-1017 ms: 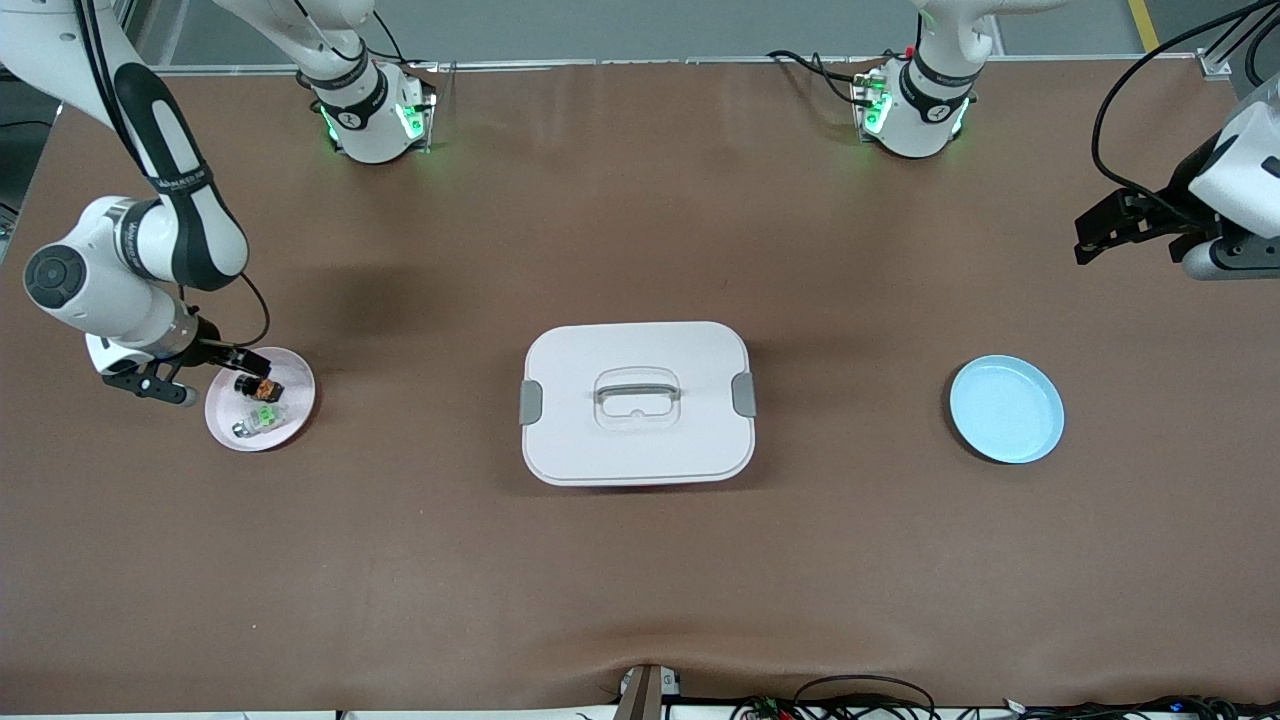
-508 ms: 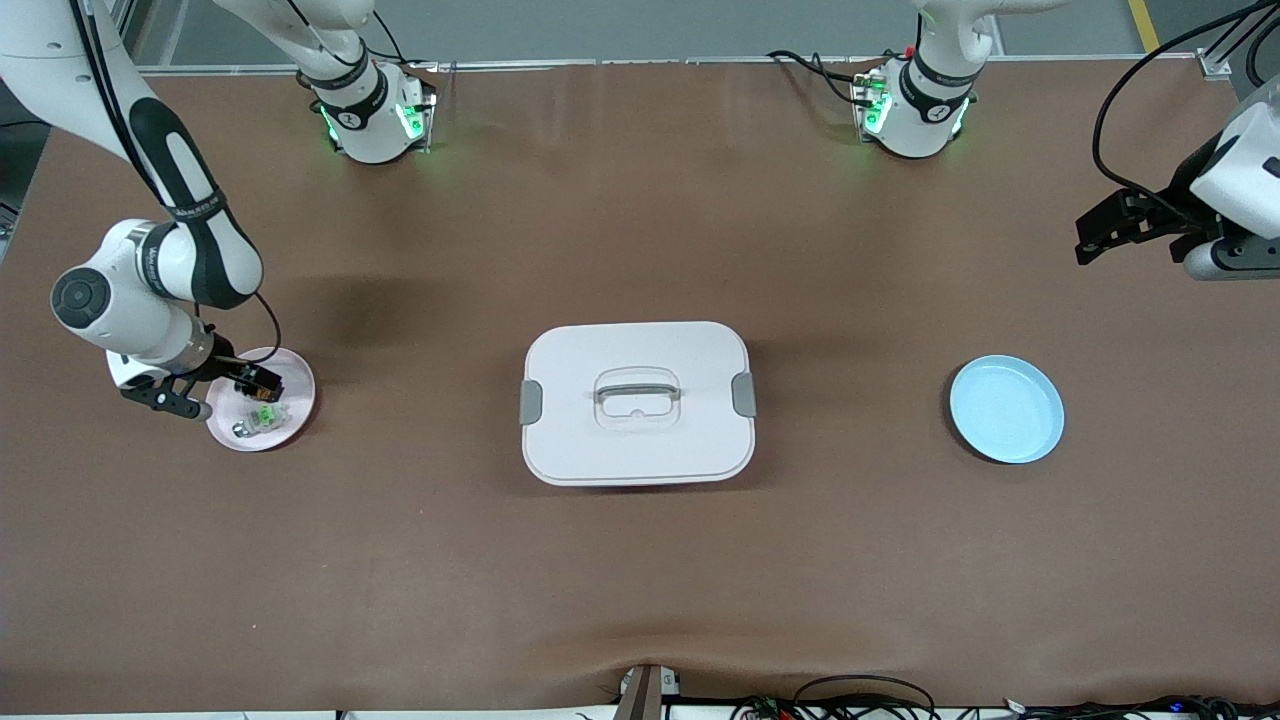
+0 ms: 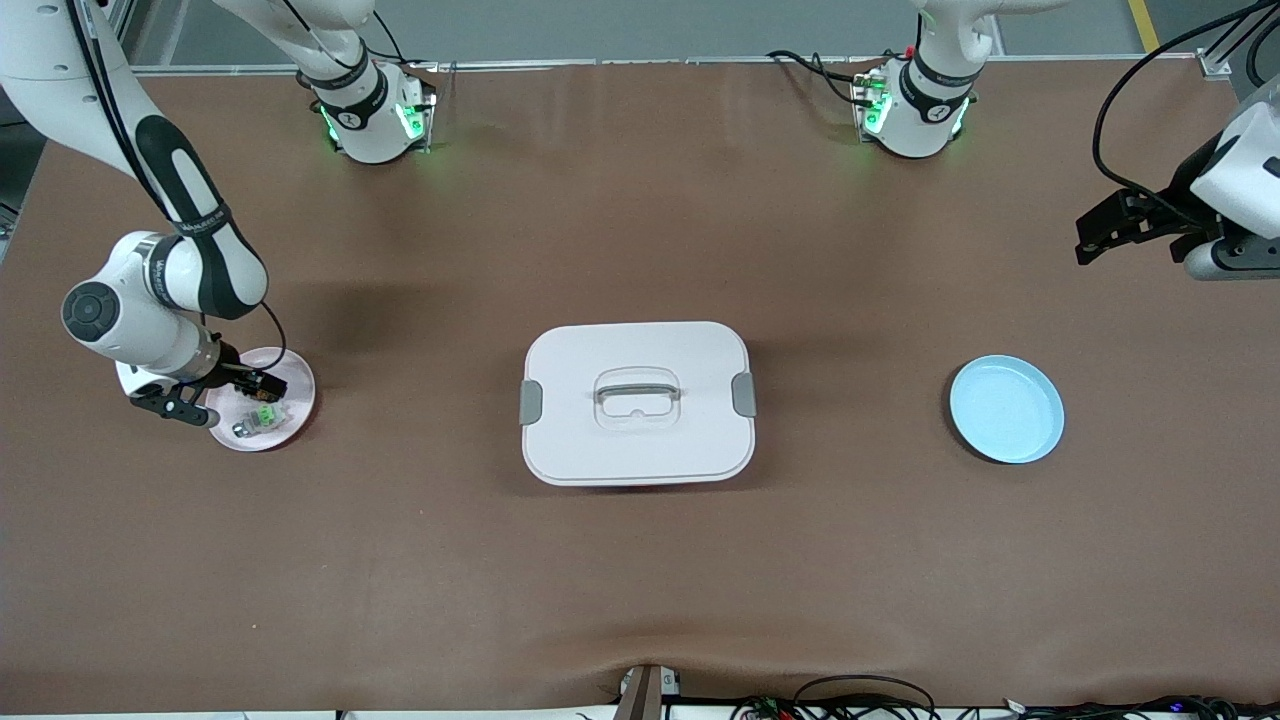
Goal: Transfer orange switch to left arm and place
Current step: 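Close the right gripper on the black orange switch and lift it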
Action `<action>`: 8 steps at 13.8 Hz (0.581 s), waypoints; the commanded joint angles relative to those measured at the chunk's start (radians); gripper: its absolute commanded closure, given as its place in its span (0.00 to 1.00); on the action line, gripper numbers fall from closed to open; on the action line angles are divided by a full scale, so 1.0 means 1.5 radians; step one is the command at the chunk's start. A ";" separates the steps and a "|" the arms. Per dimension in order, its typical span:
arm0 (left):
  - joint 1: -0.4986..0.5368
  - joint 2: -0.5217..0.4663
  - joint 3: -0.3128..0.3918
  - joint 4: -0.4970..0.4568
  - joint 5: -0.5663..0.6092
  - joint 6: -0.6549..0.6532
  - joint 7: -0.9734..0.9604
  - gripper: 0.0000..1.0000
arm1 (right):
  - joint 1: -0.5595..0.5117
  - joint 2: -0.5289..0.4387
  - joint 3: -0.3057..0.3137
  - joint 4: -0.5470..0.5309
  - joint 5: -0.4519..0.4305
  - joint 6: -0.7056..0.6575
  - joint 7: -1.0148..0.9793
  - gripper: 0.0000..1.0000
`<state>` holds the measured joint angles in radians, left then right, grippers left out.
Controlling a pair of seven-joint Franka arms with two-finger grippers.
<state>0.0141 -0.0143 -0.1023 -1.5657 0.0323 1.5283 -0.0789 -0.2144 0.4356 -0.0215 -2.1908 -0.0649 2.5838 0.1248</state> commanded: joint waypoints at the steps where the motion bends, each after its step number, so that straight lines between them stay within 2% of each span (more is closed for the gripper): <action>1: 0.003 0.005 -0.002 0.017 0.003 -0.012 0.000 0.00 | -0.002 0.016 0.004 0.013 -0.011 0.010 0.002 0.00; 3: 0.003 0.004 -0.002 0.017 0.003 -0.012 0.000 0.00 | -0.001 0.018 0.004 0.012 -0.011 0.015 0.002 0.00; 4: 0.003 0.004 -0.002 0.017 0.003 -0.012 0.000 0.00 | 0.000 0.018 0.004 0.012 -0.011 0.014 0.002 0.08; 8: 0.003 0.005 -0.002 0.017 0.003 -0.012 -0.001 0.00 | 0.003 0.018 0.004 0.012 -0.012 0.013 0.001 0.51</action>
<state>0.0141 -0.0143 -0.1023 -1.5636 0.0323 1.5283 -0.0789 -0.2101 0.4551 -0.0184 -2.1835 -0.0652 2.6017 0.1235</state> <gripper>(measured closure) 0.000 0.260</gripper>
